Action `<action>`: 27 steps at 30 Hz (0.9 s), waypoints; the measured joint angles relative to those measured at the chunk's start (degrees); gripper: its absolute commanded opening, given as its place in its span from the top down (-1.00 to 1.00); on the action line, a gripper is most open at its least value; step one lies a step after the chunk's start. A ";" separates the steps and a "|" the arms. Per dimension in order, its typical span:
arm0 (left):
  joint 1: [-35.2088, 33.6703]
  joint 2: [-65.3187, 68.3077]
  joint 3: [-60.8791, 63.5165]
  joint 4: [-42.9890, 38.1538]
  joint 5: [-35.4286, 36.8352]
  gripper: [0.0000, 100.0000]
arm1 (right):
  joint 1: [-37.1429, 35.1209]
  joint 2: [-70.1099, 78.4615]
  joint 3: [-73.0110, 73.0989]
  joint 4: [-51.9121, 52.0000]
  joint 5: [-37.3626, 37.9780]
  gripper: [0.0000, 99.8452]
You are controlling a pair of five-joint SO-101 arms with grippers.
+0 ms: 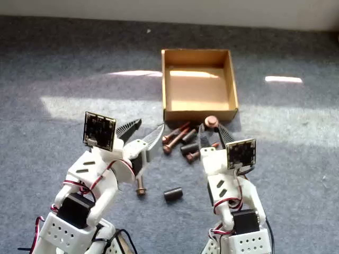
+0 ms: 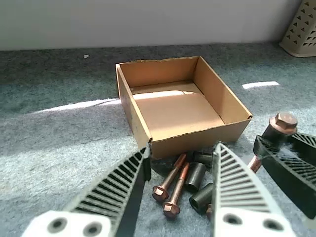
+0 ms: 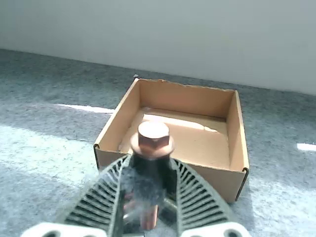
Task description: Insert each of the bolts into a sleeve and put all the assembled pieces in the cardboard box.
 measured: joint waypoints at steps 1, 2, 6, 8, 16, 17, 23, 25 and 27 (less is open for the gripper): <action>0.00 -0.09 0.79 0.00 0.09 0.58 | 0.09 0.00 0.00 0.00 0.00 0.99; 0.00 0.00 1.67 0.00 0.09 0.58 | 0.09 0.00 0.00 0.00 0.00 0.99; -3.60 0.00 4.75 0.00 0.09 0.58 | 0.44 0.00 0.00 0.00 0.00 0.99; -6.42 0.00 5.98 0.00 0.09 0.58 | 0.53 0.00 0.00 0.09 0.00 0.99; -18.81 0.00 14.15 0.00 0.09 0.58 | 0.62 0.00 0.00 1.67 0.00 0.99; -19.96 0.00 15.12 0.00 0.09 0.58 | 0.79 0.00 0.00 2.20 0.00 0.99; -24.62 0.00 20.13 0.00 0.09 0.72 | 3.43 0.00 0.00 2.64 0.00 0.99; -25.05 0.00 21.36 0.00 0.09 0.88 | 3.60 0.00 0.00 2.64 0.00 0.99; -24.97 0.00 22.15 0.00 0.09 1.00 | 3.78 0.00 0.00 2.64 0.00 0.99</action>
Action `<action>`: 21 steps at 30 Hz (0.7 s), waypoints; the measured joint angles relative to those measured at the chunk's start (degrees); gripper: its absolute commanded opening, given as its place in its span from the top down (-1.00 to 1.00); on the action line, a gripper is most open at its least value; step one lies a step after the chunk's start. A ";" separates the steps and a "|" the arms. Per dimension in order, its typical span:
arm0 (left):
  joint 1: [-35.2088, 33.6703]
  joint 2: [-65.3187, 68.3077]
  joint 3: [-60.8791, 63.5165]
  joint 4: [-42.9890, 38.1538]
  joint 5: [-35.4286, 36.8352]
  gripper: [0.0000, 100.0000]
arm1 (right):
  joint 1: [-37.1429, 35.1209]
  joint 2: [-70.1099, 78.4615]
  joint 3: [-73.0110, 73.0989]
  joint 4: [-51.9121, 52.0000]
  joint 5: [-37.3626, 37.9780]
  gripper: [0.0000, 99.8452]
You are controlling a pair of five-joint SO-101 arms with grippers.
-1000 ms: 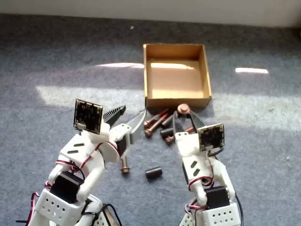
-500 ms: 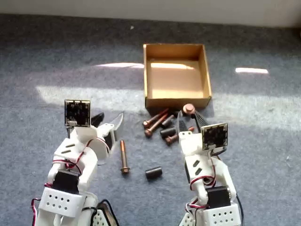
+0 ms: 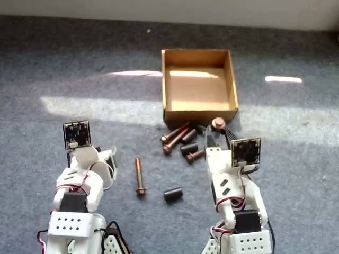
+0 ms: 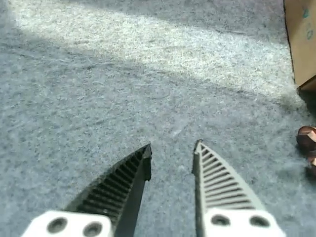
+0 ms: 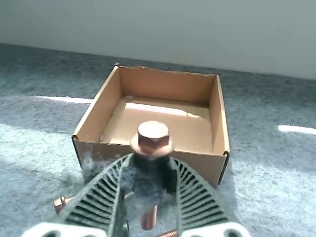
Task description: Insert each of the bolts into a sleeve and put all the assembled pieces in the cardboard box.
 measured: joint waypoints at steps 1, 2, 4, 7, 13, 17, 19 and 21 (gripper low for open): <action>0.00 0.00 0.00 0.00 0.00 0.98 | 0.09 0.00 0.00 0.00 0.00 0.99; -0.09 0.00 0.00 0.00 -0.09 0.97 | 0.09 0.00 0.00 0.00 0.00 0.99; 0.00 0.00 0.09 0.00 -2.73 0.99 | 0.00 0.00 0.00 0.09 0.00 0.99; 0.00 0.00 0.09 0.00 -4.40 0.99 | 0.09 0.00 0.00 2.20 0.00 0.99; 0.00 0.00 0.09 0.00 -4.40 0.99 | 0.26 0.00 -4.13 10.37 0.00 0.99; 0.00 0.00 0.09 0.00 -4.75 0.99 | 0.00 0.97 -11.08 11.60 0.00 0.99; 0.00 0.00 0.09 0.00 -4.84 0.99 | 0.00 4.04 -14.95 11.60 0.00 0.99; 0.00 0.00 0.09 0.00 -4.92 0.99 | 0.00 9.14 -19.08 11.60 0.00 0.99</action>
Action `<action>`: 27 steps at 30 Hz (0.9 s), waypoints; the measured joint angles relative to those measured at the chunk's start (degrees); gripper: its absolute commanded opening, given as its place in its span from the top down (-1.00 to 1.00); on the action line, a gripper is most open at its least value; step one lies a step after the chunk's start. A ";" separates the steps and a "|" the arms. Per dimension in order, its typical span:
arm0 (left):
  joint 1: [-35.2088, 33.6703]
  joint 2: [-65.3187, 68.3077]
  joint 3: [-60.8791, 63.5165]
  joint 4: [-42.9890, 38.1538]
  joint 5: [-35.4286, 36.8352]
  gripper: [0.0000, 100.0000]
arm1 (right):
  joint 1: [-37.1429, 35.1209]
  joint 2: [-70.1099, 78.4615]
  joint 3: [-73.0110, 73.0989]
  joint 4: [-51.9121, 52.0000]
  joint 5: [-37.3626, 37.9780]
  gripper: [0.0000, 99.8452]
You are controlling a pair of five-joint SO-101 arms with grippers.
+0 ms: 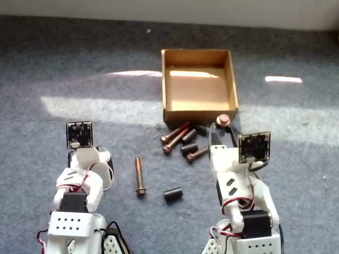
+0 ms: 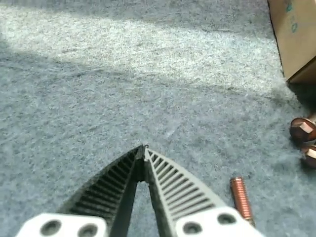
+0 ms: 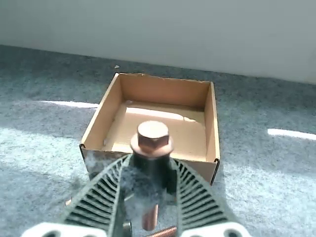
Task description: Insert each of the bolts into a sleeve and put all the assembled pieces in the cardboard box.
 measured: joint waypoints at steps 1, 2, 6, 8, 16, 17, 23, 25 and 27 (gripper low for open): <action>0.00 0.00 0.00 0.00 -0.09 0.99 | 0.00 3.34 -2.20 -0.09 0.00 0.99; 0.00 0.00 0.00 0.00 -0.18 0.99 | 0.00 6.86 -4.57 -0.62 0.00 0.99; 0.00 0.00 0.00 0.00 -0.26 0.99 | 0.00 22.24 -13.80 -5.98 -0.18 0.99; 0.00 0.00 0.00 0.00 -0.26 0.99 | 0.00 30.42 -18.11 -9.58 -0.18 0.99; 0.00 0.00 0.00 0.00 -0.26 0.99 | 0.00 63.56 -30.42 -27.08 -0.18 0.99; 0.00 0.00 0.00 0.00 -0.26 0.99 | 0.00 67.87 -32.09 -29.27 -0.18 0.99; 0.00 0.00 0.00 0.00 -0.26 0.99 | 0.09 90.55 -44.84 -35.25 -0.18 0.99; 0.00 0.00 0.00 0.00 -0.35 0.99 | 0.09 96.44 -49.05 -35.52 -0.18 0.99; 0.00 0.00 0.00 0.00 -0.44 0.99 | 0.09 101.54 -52.40 -35.52 -0.18 0.98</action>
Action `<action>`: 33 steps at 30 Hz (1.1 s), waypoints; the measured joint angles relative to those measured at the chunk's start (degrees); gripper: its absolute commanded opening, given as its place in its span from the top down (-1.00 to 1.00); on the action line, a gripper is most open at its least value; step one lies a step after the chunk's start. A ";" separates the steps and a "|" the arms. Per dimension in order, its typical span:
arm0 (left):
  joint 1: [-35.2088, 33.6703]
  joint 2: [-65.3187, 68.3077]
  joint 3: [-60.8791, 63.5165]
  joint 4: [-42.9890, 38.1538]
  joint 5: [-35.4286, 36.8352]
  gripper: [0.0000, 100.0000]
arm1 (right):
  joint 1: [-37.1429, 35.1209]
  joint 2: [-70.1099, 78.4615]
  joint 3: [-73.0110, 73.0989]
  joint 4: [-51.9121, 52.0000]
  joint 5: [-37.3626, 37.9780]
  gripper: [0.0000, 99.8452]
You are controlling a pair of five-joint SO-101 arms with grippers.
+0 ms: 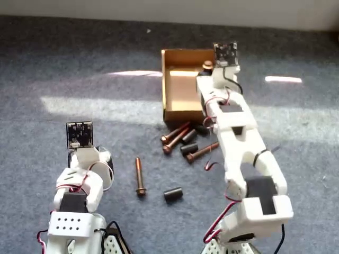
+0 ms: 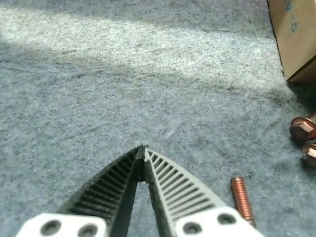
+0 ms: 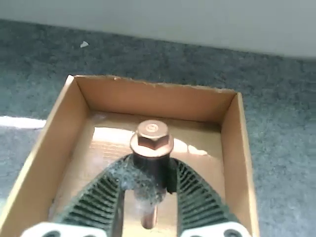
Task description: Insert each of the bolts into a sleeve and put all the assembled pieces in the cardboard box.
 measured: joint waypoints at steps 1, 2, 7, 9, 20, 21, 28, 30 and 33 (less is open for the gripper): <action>0.00 0.00 0.00 0.00 0.00 0.99 | 0.00 2.02 -1.32 0.00 0.00 0.98; 0.00 0.00 0.00 0.00 0.00 0.99 | 0.00 3.52 -2.29 0.09 0.00 0.98; 0.00 0.00 0.00 0.00 0.00 0.99 | 0.00 7.56 -6.42 4.13 0.00 0.93; 0.00 0.00 0.00 0.00 0.00 0.99 | 0.00 8.18 -7.12 5.80 0.00 0.82; 0.00 0.00 0.00 0.00 0.00 0.99 | 0.00 8.18 -8.70 11.87 0.00 0.74; 0.00 0.00 0.00 0.00 0.00 0.99 | 0.00 8.18 -8.97 12.75 0.00 0.74; 0.00 0.00 0.00 0.00 0.00 0.99 | 0.00 0.44 -9.14 27.69 0.00 0.74; 0.00 0.00 0.00 0.00 0.00 0.99 | 0.00 -4.04 -9.14 33.67 0.00 0.74; 0.00 0.00 0.00 0.00 0.00 0.99 | -0.09 -10.11 -9.14 41.67 0.00 0.74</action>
